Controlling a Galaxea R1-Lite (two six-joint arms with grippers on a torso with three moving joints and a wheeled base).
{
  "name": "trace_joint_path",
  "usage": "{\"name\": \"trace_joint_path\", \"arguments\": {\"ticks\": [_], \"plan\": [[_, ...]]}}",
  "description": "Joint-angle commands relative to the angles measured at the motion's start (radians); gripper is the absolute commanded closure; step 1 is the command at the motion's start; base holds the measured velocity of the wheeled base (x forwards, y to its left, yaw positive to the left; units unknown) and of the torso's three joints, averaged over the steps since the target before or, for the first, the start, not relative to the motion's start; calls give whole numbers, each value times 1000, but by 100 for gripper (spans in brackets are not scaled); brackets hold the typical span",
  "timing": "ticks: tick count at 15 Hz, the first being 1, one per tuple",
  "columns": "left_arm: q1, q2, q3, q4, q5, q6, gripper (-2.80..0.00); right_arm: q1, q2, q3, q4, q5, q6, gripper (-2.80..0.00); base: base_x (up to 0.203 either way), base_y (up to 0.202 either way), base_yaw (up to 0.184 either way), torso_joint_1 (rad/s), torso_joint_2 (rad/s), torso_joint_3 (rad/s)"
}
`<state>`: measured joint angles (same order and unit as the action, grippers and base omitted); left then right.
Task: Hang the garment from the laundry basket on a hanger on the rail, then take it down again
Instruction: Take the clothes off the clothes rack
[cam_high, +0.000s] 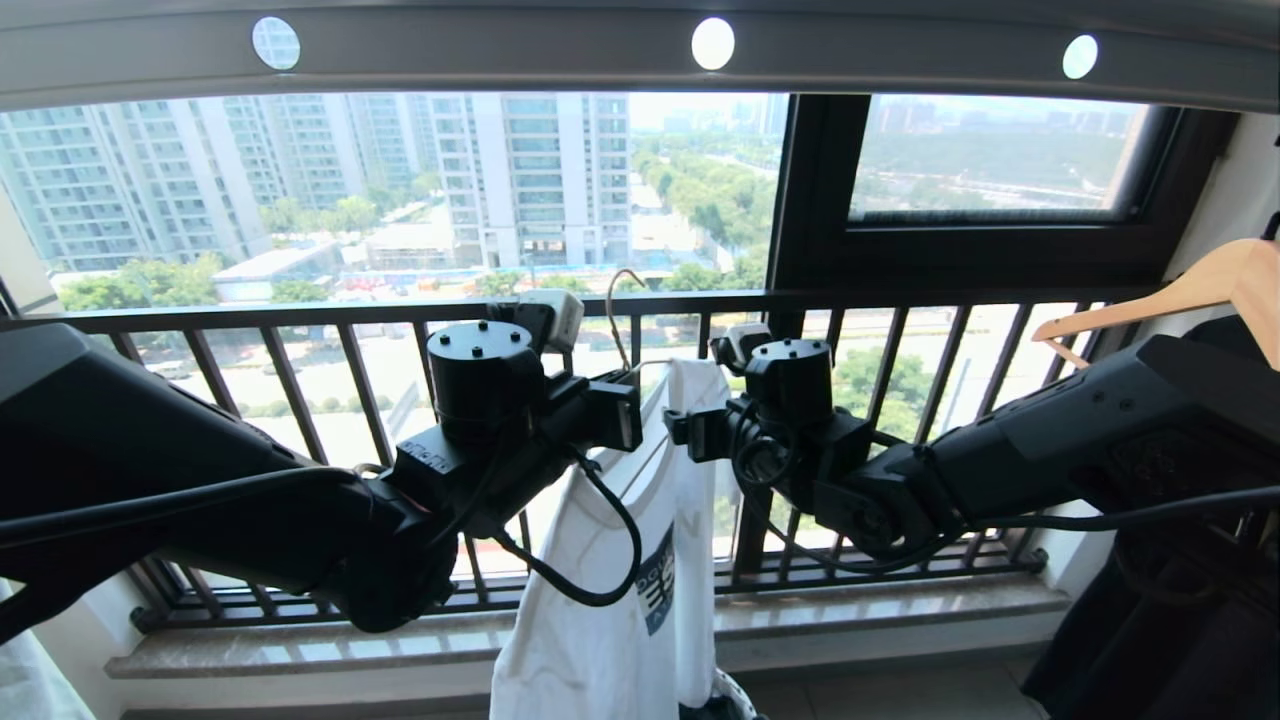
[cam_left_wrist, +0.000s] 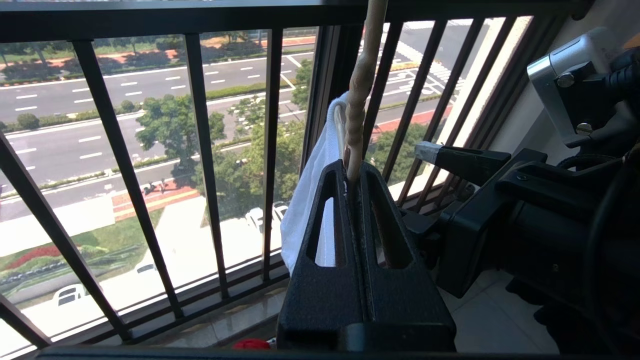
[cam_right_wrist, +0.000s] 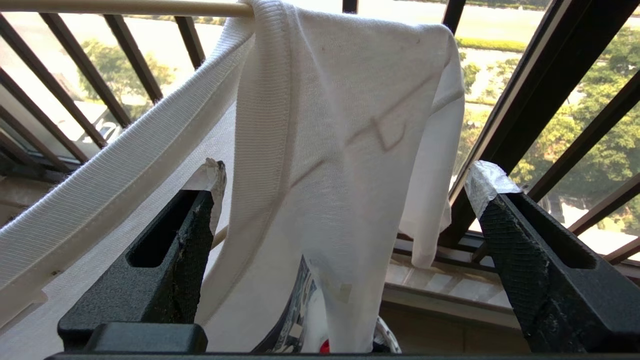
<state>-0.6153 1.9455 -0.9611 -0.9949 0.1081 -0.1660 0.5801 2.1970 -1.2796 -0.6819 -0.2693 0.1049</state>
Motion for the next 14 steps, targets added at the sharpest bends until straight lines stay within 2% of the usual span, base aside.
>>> {"name": "trace_joint_path", "arguments": {"ticks": [1, 6, 7, 14], "plan": [[0, -4, 1, -6, 1, -1, 0, 1, 2, -7, -8, -15, -1, -280, 0, 0, 0, 0, 0, 0], [-1, -18, 12, -5, -1, -3, 0, -52, 44, -70, -5, -37, -2, -280, 0, 0, 0, 0, 0, 0], [-3, -19, 12, -5, -1, -3, 0, -61, 48, -79, -4, -38, -2, 0, 0, 0, 0, 0, 0, 0], [-10, -1, 24, -5, -2, 2, 0, -80, 50, -98, -10, -37, 2, 0, 0, 0, 0, 0, 0, 0]]}}
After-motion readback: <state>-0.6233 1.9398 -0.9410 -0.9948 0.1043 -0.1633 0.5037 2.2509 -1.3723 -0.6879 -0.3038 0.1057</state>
